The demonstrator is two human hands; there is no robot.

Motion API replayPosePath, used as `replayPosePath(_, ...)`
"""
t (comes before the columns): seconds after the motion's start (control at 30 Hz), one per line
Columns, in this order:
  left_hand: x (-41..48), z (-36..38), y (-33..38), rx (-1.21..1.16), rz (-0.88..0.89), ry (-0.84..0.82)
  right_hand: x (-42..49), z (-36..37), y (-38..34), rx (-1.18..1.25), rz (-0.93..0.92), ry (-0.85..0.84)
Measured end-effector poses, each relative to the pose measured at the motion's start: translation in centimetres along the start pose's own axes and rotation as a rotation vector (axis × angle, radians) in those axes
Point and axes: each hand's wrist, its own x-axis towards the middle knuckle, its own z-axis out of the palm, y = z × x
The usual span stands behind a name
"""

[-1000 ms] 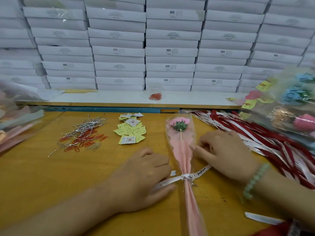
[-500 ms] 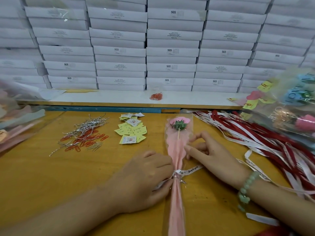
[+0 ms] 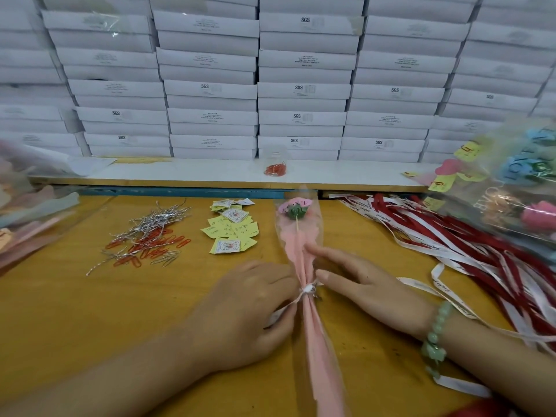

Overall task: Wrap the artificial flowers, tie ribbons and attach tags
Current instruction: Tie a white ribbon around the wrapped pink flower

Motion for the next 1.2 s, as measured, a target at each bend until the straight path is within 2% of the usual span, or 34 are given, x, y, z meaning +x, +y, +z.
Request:
replayPosePath(0.07, 0.0, 0.1, -0.2, -0.025, -0.047, -0.004, -0.1, 0.1, -0.2, 0.012, -0.008, 0.01)
replayPosePath(0.13, -0.1, 0.2, -0.5, -0.07, -0.1, 0.002, -0.2, 0.2, -0.3, 0.029, -0.022, 0.088)
replayPosePath(0.27, 0.0, 0.4, -1.0, -0.203, -0.188, 0.045, -0.6, 0.1, -0.4, -0.247, -0.162, 0.257)
replayPosePath(0.37, 0.1, 0.6, -1.4, -0.38, -0.255, 0.098, -0.9, 0.4, -0.6, -0.367, -0.231, 0.205)
replayPosePath(0.6, 0.4, 0.1, -1.7, -1.072, -0.421, 0.082, -0.4, 0.4, -0.3, -0.31, -0.264, 0.106)
replayPosePath(0.8, 0.6, 0.0, -1.6, -1.443, -0.431, 0.139, -0.3, 0.4, -0.1, -0.299, -0.262, 0.084)
replayPosePath(0.93, 0.7, 0.2, -1.8, -1.531, -0.432, 0.157, -0.3, 0.5, -0.1, -0.339, -0.26, 0.07)
replayPosePath(1.2, 0.7, 0.2, -2.1, -1.522, -0.465, 0.162, -0.4, 0.5, -0.2, -0.391, -0.26, 0.055)
